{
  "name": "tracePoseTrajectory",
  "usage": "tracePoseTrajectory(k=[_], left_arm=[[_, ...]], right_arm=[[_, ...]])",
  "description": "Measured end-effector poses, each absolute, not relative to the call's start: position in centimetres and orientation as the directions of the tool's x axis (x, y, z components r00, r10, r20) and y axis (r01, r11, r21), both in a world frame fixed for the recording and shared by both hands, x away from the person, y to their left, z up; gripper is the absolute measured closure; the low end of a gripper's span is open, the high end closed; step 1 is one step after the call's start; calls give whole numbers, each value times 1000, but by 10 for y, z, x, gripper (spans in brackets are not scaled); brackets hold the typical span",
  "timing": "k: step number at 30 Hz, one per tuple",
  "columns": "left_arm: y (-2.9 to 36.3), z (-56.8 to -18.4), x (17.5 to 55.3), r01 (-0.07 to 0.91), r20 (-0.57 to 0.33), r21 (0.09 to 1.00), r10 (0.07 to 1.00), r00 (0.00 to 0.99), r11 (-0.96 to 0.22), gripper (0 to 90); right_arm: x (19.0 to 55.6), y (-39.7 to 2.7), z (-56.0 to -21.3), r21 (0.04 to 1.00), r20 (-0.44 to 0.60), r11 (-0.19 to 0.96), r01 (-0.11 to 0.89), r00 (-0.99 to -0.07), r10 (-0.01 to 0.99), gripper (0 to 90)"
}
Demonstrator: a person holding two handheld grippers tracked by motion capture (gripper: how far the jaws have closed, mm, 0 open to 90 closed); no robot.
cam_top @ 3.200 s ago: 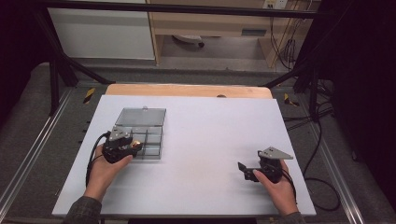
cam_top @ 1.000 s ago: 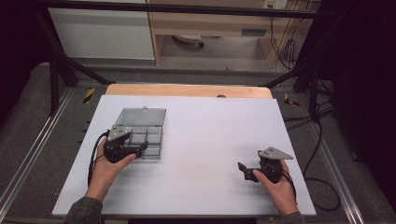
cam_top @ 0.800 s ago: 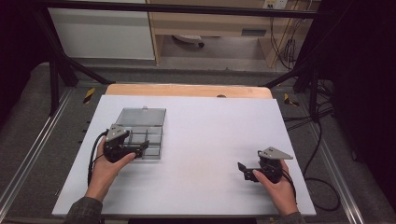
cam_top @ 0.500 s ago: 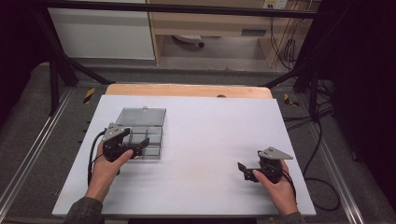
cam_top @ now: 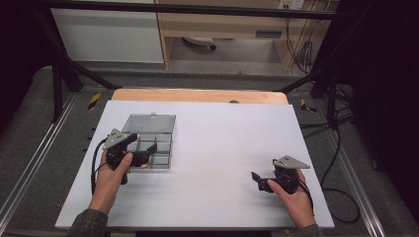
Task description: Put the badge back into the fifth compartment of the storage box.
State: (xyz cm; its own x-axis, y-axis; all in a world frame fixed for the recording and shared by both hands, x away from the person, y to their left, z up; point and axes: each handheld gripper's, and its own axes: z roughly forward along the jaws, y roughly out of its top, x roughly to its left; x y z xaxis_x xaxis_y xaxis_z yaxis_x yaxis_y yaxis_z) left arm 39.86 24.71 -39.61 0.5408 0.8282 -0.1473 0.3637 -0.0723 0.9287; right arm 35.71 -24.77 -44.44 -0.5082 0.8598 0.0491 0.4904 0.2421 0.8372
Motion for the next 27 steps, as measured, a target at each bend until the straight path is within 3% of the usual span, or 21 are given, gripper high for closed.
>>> tracePoseTrajectory(k=[12,27], left_arm=[[251,-375,389,300,-143,953,829,541,-31,67],[256,-351,373,327,-156,944,827,540,-35,68]], right_arm=[[357,-247,-444,837,48,242,490,-507,860,37],[357,-246,-445,834,51,243,495,-509,859,37]])
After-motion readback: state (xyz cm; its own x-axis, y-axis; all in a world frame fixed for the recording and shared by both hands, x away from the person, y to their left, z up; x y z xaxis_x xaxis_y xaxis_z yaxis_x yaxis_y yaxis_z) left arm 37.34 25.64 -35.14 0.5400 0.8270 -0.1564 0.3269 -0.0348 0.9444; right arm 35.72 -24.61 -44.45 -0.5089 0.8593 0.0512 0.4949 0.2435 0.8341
